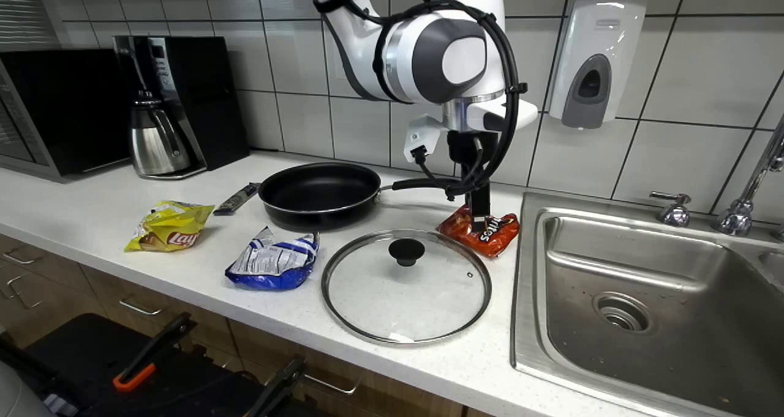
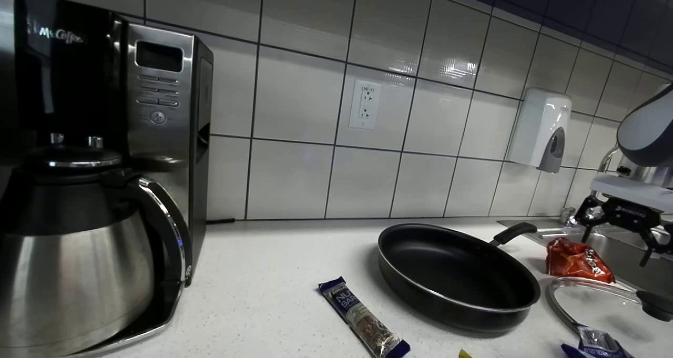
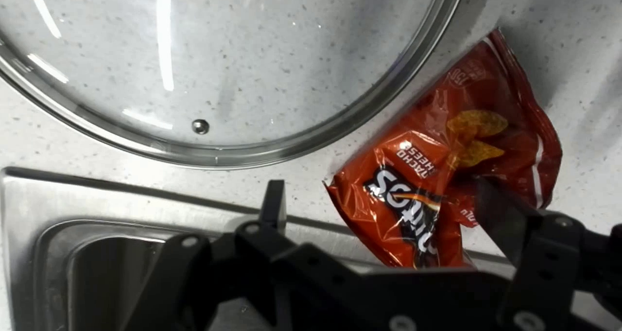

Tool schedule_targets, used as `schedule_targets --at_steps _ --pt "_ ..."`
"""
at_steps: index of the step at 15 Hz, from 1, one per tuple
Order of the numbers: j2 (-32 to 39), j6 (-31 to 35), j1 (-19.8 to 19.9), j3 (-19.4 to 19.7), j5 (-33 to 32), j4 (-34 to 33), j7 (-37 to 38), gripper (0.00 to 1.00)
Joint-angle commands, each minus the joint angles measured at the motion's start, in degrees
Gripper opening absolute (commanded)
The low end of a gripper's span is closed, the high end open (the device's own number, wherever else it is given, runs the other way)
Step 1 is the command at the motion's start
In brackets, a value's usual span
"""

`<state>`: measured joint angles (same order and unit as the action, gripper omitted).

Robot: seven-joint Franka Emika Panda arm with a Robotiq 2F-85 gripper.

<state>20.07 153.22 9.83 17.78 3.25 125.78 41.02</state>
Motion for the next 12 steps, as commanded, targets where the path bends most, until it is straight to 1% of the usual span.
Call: schedule_targets --at_steps 1,7,12 --pt "4.96 -1.21 0.72 -1.1 3.23 -6.46 -1.68 1.0" --pt "10.88 -3.1 0.59 -1.58 4.18 -13.11 -1.94 1.0" --pt "12.8 -4.01 0.85 -2.2 4.72 -15.26 -2.96 1.0"
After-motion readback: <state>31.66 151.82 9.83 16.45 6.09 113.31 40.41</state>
